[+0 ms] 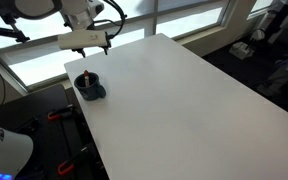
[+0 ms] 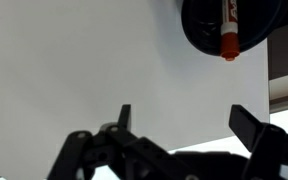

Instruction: Remove the marker from the cup

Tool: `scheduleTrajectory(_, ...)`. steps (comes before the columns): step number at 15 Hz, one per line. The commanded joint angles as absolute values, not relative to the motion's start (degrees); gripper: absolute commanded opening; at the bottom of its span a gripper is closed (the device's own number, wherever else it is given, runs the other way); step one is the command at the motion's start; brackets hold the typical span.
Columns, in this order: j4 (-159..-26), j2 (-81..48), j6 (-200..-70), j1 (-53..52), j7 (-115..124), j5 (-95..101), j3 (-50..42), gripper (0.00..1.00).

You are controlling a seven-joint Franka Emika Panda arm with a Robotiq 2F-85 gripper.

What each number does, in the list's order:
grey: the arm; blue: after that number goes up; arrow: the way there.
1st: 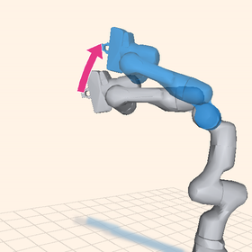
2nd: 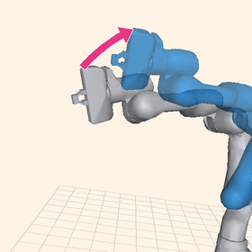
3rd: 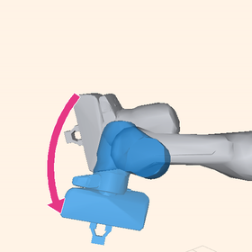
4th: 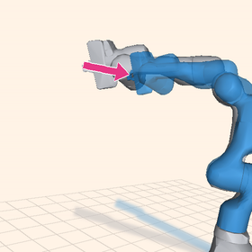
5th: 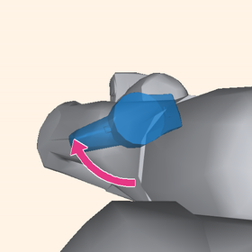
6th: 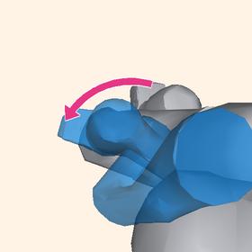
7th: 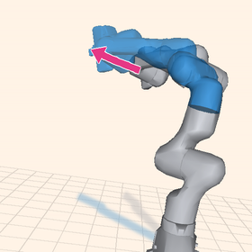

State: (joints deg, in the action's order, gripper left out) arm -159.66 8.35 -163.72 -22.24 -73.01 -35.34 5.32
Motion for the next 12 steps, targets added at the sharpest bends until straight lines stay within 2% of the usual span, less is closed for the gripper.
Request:
scheduleTrajectory(1, -159.53, 9.86, -161.88, -22.21, -82.7, -42.52, 3.41, 1.0)
scheduleTrajectory(6, -159.45, 9.0, -160.16, -19.86, -92.35, -46.02, 2.42, 1.0)
scheduleTrajectory(12, -159.52, 8.1, -152.47, -15.45, -96.52, -40.62, 2.6, 1.0)
